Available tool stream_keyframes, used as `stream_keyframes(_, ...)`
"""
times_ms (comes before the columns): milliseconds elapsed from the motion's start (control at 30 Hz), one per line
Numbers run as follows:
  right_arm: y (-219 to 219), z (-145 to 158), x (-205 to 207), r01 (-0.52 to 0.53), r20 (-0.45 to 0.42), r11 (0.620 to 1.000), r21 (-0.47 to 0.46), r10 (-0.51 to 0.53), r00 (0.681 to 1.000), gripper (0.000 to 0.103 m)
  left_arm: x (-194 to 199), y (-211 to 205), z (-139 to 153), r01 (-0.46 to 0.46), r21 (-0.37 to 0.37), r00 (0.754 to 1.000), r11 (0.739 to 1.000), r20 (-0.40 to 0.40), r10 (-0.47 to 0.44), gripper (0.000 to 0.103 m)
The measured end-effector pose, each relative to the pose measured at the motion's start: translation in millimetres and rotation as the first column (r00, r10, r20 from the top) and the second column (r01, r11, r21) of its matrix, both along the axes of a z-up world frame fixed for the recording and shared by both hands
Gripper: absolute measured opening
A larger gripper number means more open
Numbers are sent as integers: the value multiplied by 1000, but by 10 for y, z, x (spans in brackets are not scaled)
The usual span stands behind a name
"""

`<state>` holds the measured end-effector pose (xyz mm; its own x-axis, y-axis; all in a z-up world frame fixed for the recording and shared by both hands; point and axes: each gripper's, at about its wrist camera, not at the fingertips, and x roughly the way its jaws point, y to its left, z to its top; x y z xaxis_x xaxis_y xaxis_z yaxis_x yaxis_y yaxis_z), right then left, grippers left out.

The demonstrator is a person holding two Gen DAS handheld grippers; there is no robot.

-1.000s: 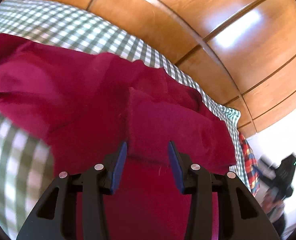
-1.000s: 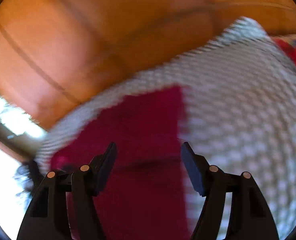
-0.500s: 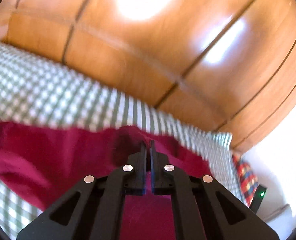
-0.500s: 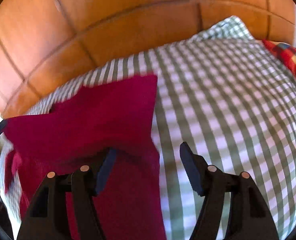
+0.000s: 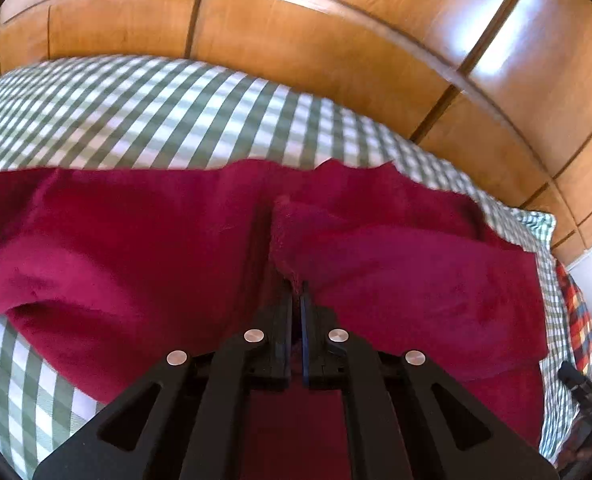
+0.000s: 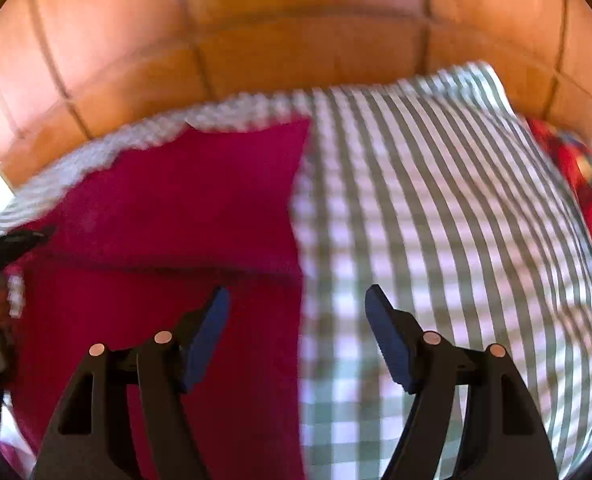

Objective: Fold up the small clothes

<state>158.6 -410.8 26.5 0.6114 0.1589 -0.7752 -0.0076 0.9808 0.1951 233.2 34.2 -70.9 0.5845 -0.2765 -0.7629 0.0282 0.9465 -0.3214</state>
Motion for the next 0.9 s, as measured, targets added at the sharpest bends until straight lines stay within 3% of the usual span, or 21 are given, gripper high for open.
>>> stream_keyframes(133, 402, -34, 342, -72, 18, 997, 3, 72, 997, 73, -8, 28, 29, -21, 20, 1000, 1000, -11, 21, 3)
stream_keyframes(233, 612, -511, 642, -63, -105, 996, -60, 56, 993, 75, -87, 281, 21, -91, 0, 996, 996, -27, 91, 7)
stream_keyframes(267, 674, -624, 643, -66, -106, 993, -96, 56, 993, 79, -154, 442, 38, -132, -9, 991, 991, -27, 132, 7)
stream_keyframes(333, 785, -704, 537, -74, 4, 980, -183, 76, 997, 84, -272, 715, 42, -179, -35, 984, 983, -30, 178, 7)
stream_keyframes(433, 720, -722, 527, -65, 19, 986, -153, 68, 997, 85, -608, 1224, 31, -280, -51, 960, 959, -32, 279, 7)
stream_keyframes(533, 733, -738, 514, -61, 27, 983, -172, 67, 997, 85, -1034, 1781, -35, -410, -98, 912, 907, -63, 406, 7)
stream_keyframes(600, 742, -744, 497, -60, 31, 983, -174, 66, 997, 85, -1377, 2121, -57, -500, -90, 866, 861, -60, 496, 18)
stream_keyframes(667, 729, -756, 494, -59, 32, 983, -174, 66, 997, 85, -1655, 2345, -57, -556, -70, 831, 828, -54, 554, 18)
stream_keyframes(700, 760, -764, 524, -58, 32, 983, -174, 64, 997, 85, -1828, 2460, -41, -588, -12, 809, 809, -38, 587, 18)
stream_keyframes(733, 757, -768, 525, -57, 32, 983, -175, 64, 997, 85, -1921, 2518, -33, -603, 38, 797, 797, -20, 604, 26)
stream_keyframes(800, 764, -774, 518, -57, 34, 983, -175, 64, 997, 85, -2094, 2601, -25, -621, 109, 781, 776, 8, 624, 40)
stream_keyframes(867, 783, -760, 472, -57, 35, 982, -180, 64, 997, 85, -2176, 2647, -35, -610, 135, 789, 781, 11, 615, 49)
stream_keyframes(900, 787, -760, 474, -56, 36, 981, -185, 63, 997, 86, -2192, 2694, -42, -608, 113, 791, 786, -2, 612, 61)
